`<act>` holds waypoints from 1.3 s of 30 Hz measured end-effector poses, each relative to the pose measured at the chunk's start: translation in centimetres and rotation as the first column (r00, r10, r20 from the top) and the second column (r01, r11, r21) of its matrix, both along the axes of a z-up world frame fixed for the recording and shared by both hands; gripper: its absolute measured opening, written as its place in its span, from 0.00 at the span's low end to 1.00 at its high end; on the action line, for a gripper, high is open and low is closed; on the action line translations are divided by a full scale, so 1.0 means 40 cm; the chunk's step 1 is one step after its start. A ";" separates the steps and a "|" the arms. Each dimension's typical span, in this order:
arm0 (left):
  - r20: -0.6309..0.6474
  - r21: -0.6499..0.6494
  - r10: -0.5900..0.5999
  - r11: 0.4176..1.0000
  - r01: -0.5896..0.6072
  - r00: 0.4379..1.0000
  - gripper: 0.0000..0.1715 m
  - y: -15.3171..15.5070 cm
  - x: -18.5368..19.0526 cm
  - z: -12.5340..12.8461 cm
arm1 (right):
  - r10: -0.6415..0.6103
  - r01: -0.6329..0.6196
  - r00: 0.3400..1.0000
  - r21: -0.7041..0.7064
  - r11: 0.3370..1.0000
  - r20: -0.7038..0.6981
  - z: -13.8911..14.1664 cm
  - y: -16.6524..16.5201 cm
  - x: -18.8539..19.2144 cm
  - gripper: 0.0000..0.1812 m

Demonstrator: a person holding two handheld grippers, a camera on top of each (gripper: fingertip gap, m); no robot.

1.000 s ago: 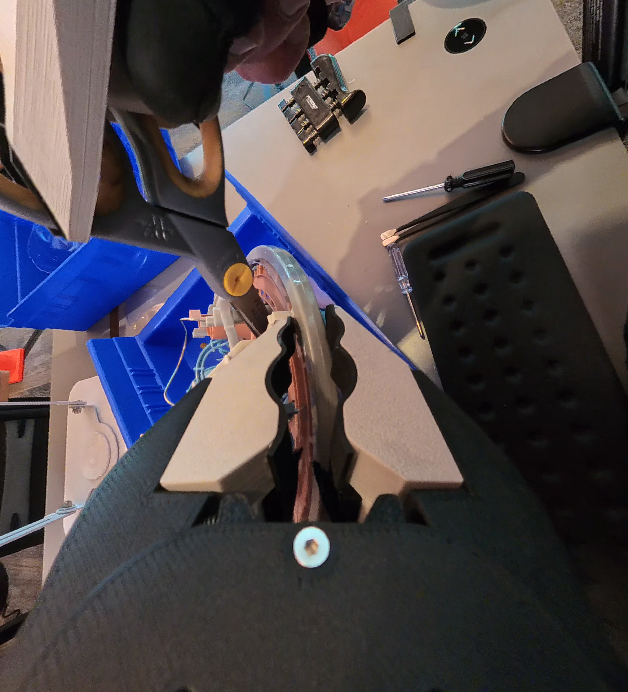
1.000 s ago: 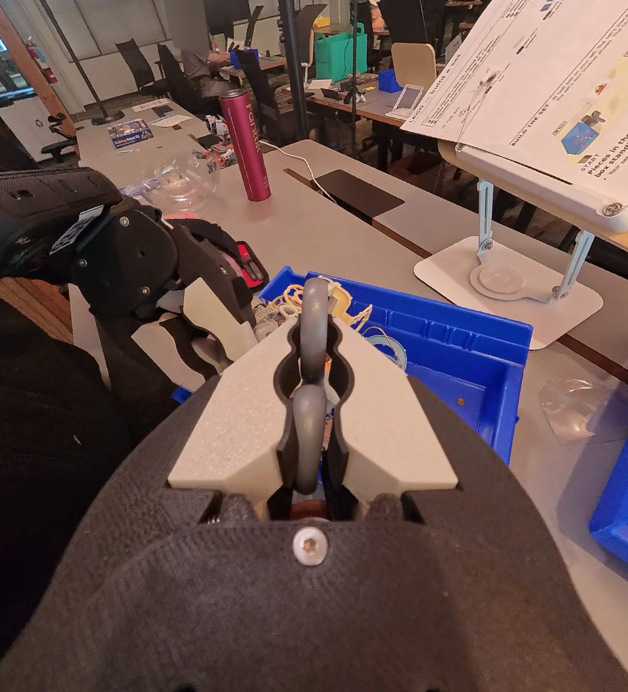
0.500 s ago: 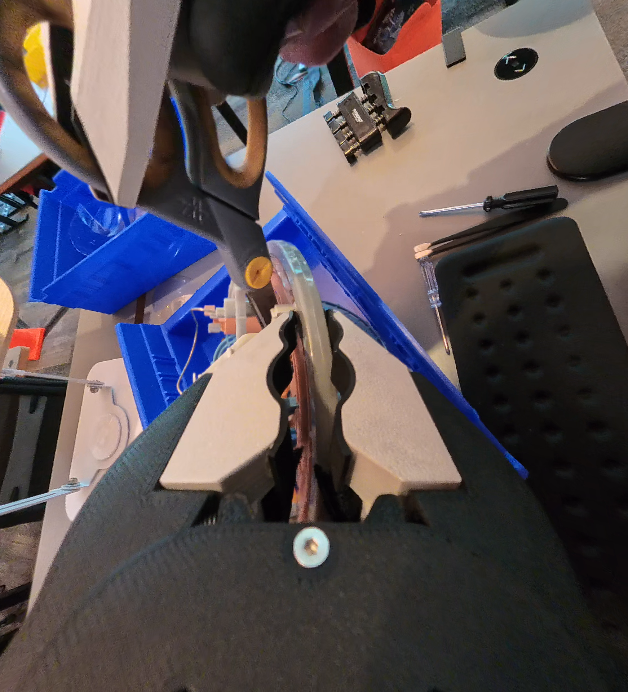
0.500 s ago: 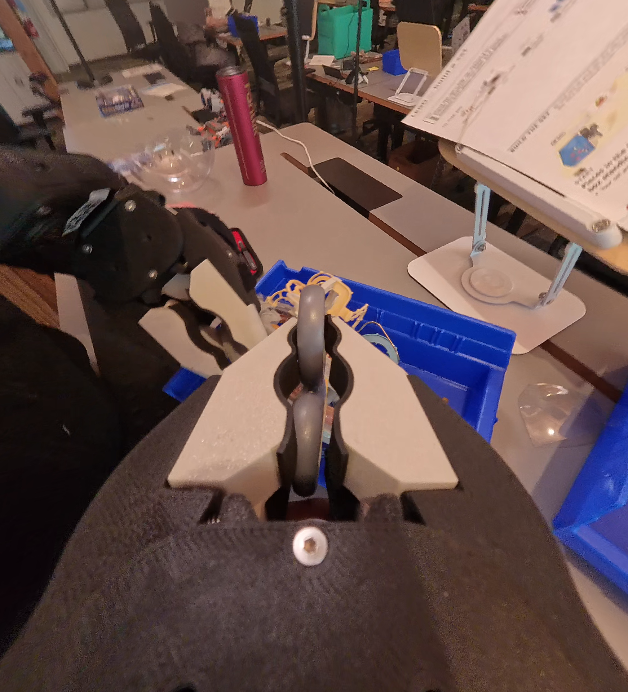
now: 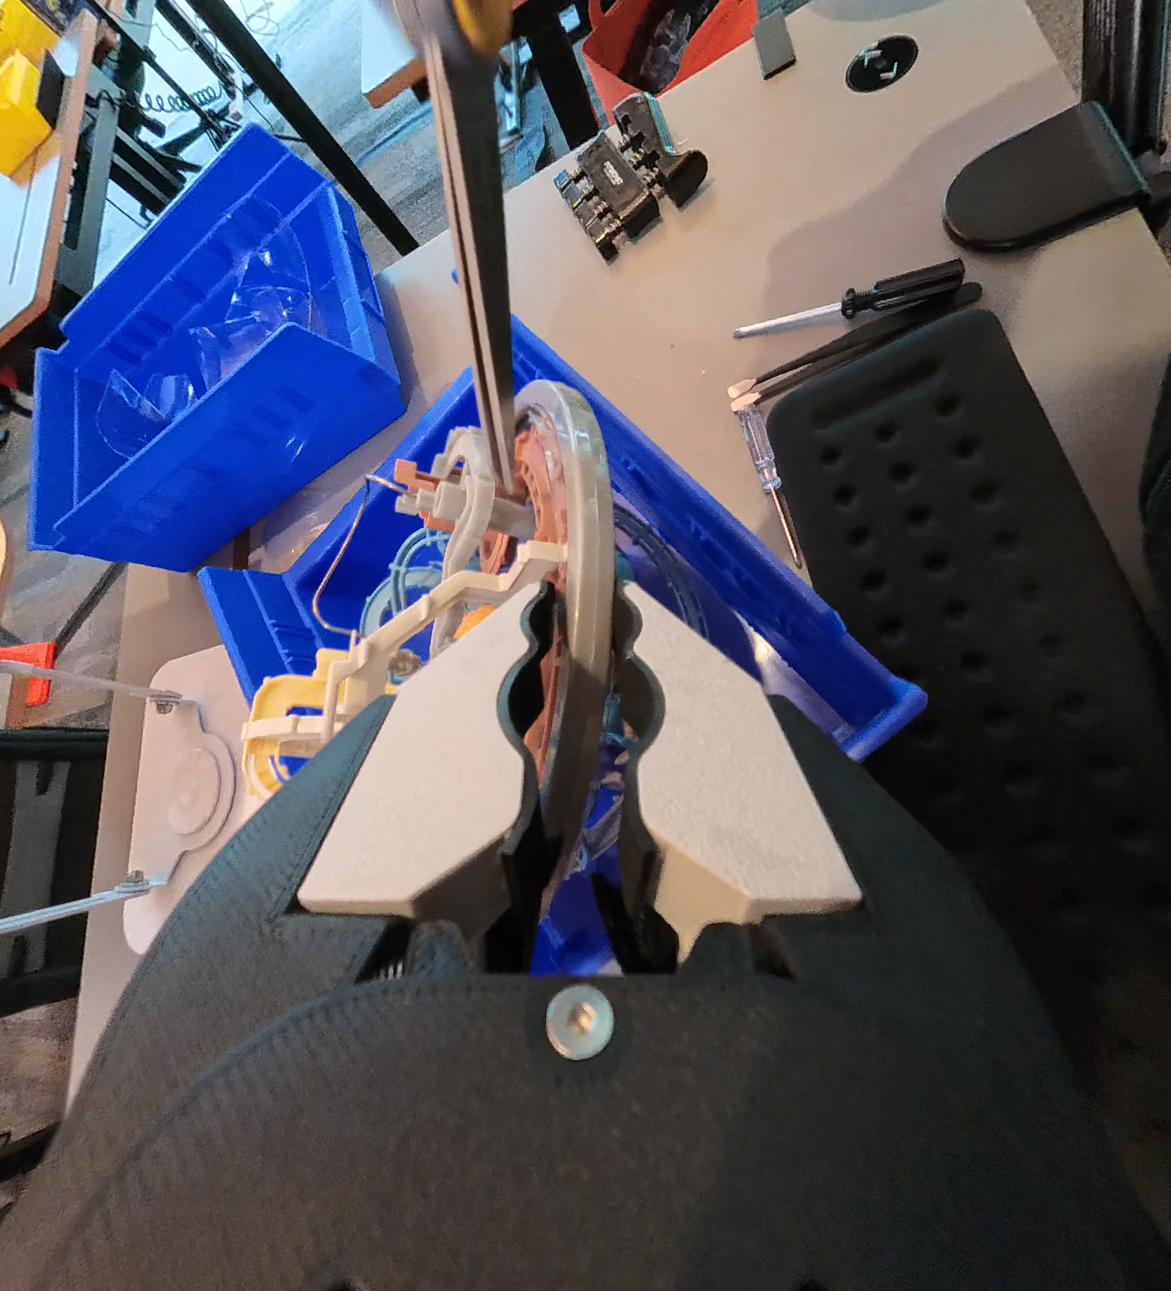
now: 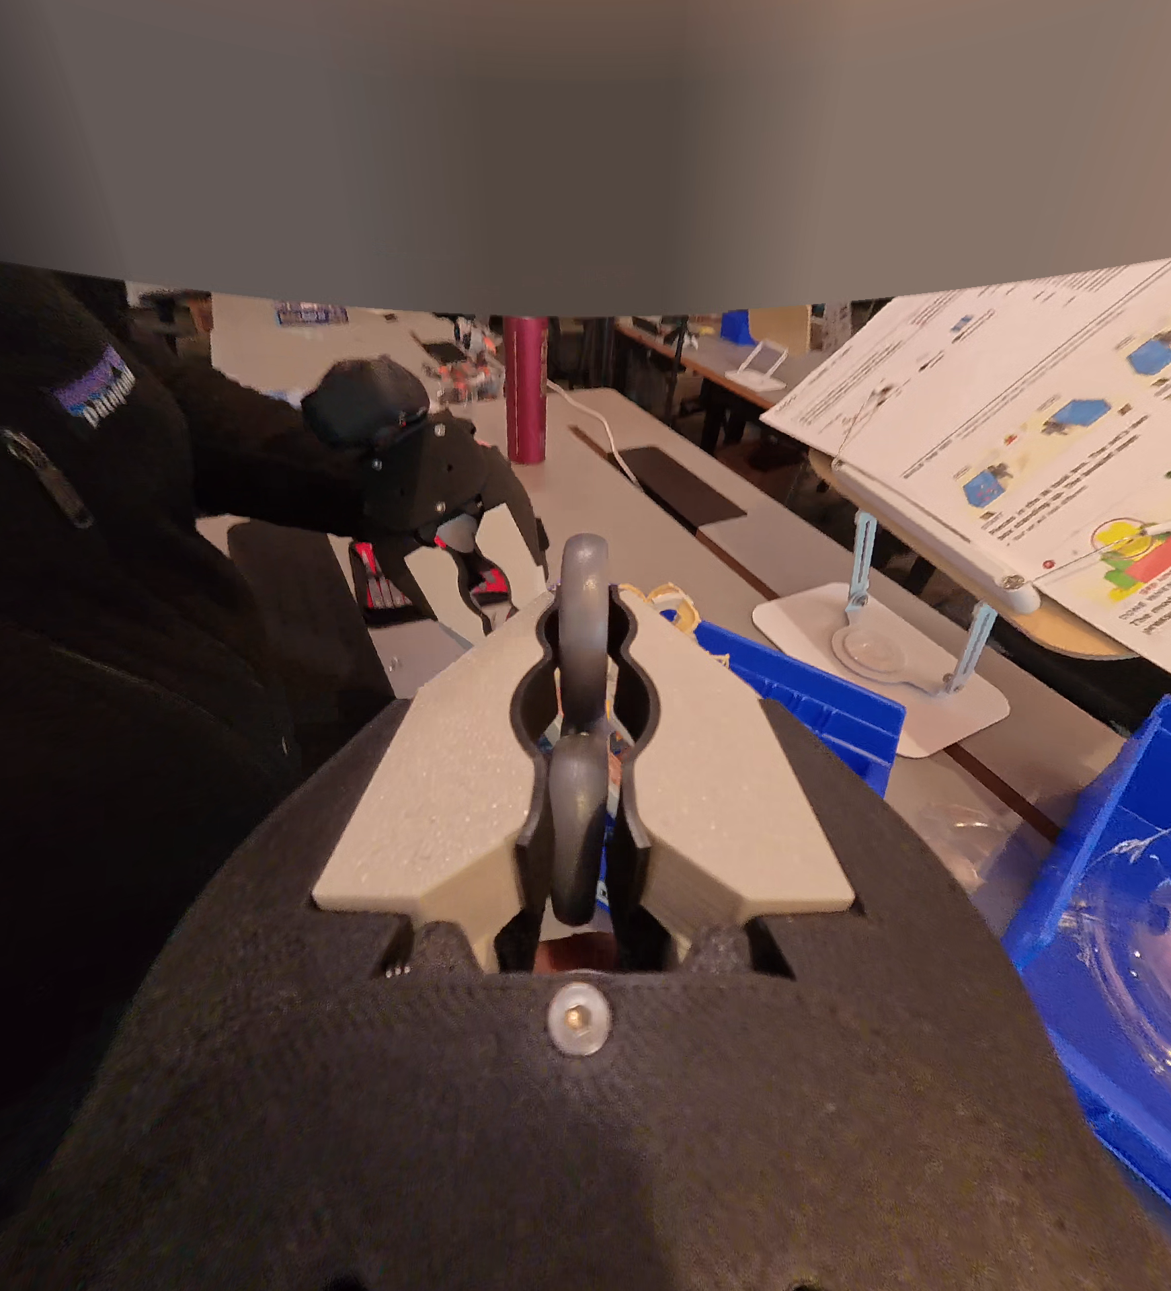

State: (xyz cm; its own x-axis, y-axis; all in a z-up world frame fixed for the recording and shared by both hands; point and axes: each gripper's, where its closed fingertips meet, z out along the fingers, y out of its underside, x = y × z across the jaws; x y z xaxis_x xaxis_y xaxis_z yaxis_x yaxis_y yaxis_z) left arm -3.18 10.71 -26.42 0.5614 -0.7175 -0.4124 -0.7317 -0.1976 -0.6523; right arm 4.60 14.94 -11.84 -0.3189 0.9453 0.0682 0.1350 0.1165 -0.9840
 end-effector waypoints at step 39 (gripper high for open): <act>0.399 -0.165 0.097 0.986 -0.032 0.912 0.10 -0.076 -0.157 0.046 | -0.110 0.003 0.970 -0.442 0.897 -0.217 -0.039 0.095 -0.057 0.04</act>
State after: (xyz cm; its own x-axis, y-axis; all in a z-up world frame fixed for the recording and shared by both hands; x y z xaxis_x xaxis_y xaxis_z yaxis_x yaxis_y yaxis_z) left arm -9.46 7.68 -24.57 0.7039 -0.7097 -0.0295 -0.3940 -0.3556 -0.8476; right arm 2.33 18.73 -13.42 -0.2903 0.9123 -0.2888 -0.1081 -0.3312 -0.9374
